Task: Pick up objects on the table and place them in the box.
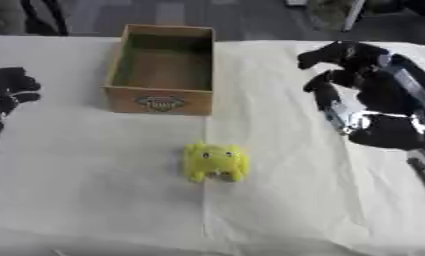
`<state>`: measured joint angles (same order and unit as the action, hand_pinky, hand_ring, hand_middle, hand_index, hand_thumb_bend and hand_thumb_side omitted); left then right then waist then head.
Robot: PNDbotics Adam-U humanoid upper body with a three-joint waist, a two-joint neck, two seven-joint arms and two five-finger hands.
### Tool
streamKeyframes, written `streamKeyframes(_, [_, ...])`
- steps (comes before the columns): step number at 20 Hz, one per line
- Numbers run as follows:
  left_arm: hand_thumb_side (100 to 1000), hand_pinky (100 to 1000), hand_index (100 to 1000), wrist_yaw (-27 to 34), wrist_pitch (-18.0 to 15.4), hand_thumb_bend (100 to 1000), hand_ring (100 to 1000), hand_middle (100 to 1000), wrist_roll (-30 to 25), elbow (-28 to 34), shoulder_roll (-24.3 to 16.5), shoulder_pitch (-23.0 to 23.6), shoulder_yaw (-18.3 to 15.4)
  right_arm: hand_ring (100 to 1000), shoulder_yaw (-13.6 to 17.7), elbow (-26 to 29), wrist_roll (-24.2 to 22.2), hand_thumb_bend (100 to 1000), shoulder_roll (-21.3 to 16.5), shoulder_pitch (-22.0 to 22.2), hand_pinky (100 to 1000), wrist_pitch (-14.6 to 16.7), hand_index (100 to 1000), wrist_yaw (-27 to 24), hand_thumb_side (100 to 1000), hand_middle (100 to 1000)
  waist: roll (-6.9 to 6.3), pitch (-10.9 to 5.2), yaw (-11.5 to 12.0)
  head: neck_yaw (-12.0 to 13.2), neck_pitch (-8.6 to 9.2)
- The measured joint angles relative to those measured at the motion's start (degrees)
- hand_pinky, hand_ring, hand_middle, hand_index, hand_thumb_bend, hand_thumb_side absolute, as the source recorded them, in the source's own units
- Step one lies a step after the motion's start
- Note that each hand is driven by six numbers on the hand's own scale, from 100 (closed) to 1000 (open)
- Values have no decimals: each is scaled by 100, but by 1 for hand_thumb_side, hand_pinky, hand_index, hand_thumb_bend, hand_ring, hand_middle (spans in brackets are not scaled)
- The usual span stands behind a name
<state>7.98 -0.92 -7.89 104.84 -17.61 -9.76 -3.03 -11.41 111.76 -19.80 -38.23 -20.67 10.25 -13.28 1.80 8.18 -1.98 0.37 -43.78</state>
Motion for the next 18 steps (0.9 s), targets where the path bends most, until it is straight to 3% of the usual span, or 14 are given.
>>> streamKeyframes(1, [655,771,768,2,-3,298,744,647,-11,2,0,-14,8,911,-61,-72,-110,100,-12,-109,687,48,813,60,102,754,-1,3,26,-13,0])
streamKeyframes(2, [654,770,768,4,-4,299,745,647,-20,4,0,-32,19,916,-122,-151,-216,100,-18,-220,693,98,819,119,198,764,-5,5,50,-28,0])
streamKeyframes(11, [650,770,768,23,-4,302,745,647,-74,19,0,-91,69,942,-702,-1062,-1022,100,189,-958,731,660,855,1136,198,804,-28,19,176,-123,0])
streamKeyframes(18, [648,770,768,53,-3,304,744,647,-106,23,0,-119,95,958,-1068,-1946,-1351,100,613,-1115,762,1158,872,2034,282,816,-51,27,205,-198,-1])
